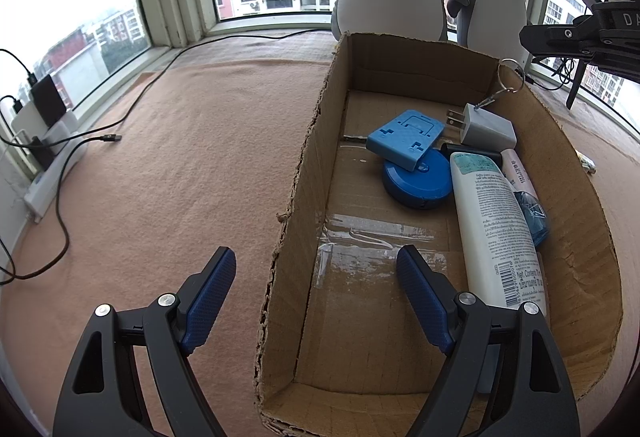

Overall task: Organize rigid objects
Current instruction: 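Carry the keys into the box and open the right gripper, then move the right tool to the white USB cable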

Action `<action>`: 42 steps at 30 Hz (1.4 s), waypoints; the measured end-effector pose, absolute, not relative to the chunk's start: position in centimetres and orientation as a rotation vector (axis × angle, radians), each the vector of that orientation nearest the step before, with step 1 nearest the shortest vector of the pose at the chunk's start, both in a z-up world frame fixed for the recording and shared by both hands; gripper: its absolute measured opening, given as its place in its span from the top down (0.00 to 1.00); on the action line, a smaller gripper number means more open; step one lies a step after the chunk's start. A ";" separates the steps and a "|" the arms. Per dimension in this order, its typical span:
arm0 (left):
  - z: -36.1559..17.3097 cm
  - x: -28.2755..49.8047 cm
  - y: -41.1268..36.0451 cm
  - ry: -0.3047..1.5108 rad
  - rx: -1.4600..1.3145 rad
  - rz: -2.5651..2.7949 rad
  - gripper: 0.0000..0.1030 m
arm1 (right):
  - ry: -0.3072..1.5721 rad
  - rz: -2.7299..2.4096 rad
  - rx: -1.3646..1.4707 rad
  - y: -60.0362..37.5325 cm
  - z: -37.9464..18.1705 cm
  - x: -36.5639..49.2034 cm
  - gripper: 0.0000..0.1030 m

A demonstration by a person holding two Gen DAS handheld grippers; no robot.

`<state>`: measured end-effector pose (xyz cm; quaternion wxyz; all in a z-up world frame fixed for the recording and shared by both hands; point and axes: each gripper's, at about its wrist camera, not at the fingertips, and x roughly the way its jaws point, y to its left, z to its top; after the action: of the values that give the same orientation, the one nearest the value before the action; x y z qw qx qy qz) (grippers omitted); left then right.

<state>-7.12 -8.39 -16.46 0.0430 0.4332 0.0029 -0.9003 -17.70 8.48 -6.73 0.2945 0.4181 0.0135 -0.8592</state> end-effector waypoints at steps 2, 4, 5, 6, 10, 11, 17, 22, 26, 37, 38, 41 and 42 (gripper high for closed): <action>-16.5 -7.1 -8.4 0.009 1.325 -2.754 0.18 | 0.020 -2.325 1.092 8.9 -6.4 -17.5 0.39; -16.5 -7.1 -8.4 0.009 1.325 -2.754 0.18 | 0.009 -2.343 1.082 9.4 -6.2 -17.4 0.31; -16.5 -7.1 -8.4 0.010 1.325 -2.754 0.18 | 0.005 -2.342 1.090 9.6 -6.2 -17.4 0.31; -16.5 -7.1 -8.4 0.010 1.325 -2.754 0.18 | 0.004 -2.346 1.098 9.8 -6.3 -17.4 0.31; -16.5 -7.1 -8.4 0.010 1.325 -2.754 0.18 | 0.004 -2.354 1.114 10.6 -6.5 -17.4 0.31; -16.5 -7.1 -8.4 0.010 1.325 -2.754 0.18 | 0.000 -2.354 1.118 10.9 -6.6 -17.3 0.31; -16.5 -7.1 -8.5 0.010 1.325 -2.754 0.19 | -0.031 -2.363 1.141 13.5 -6.7 -17.2 0.31; -16.5 -7.1 -8.4 0.010 1.324 -2.754 0.19 | -0.005 -2.385 1.173 16.1 -7.4 -16.7 0.31; -16.4 -7.1 -8.5 0.010 1.325 -2.754 0.18 | 0.026 -2.394 1.222 17.9 -8.6 -16.4 0.31; -16.5 -7.1 -8.3 0.009 1.324 -2.754 0.18 | 0.117 -2.391 1.323 19.4 -12.1 -16.2 0.34; -16.5 -7.1 -8.4 0.009 1.325 -2.754 0.18 | 0.120 -2.393 1.329 19.4 -12.3 -16.4 0.35; -16.5 -7.1 -8.4 0.009 1.324 -2.754 0.18 | 0.138 -2.391 1.330 19.3 -12.5 -16.7 0.37; -16.5 -7.1 -8.3 0.009 1.324 -2.754 0.18 | 0.150 -2.387 1.330 19.1 -12.6 -16.9 0.38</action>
<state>-7.12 -8.34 -16.50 0.0429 0.4330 0.0029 -0.9004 -16.86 19.13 -12.56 0.2009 0.4760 0.0535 -0.8545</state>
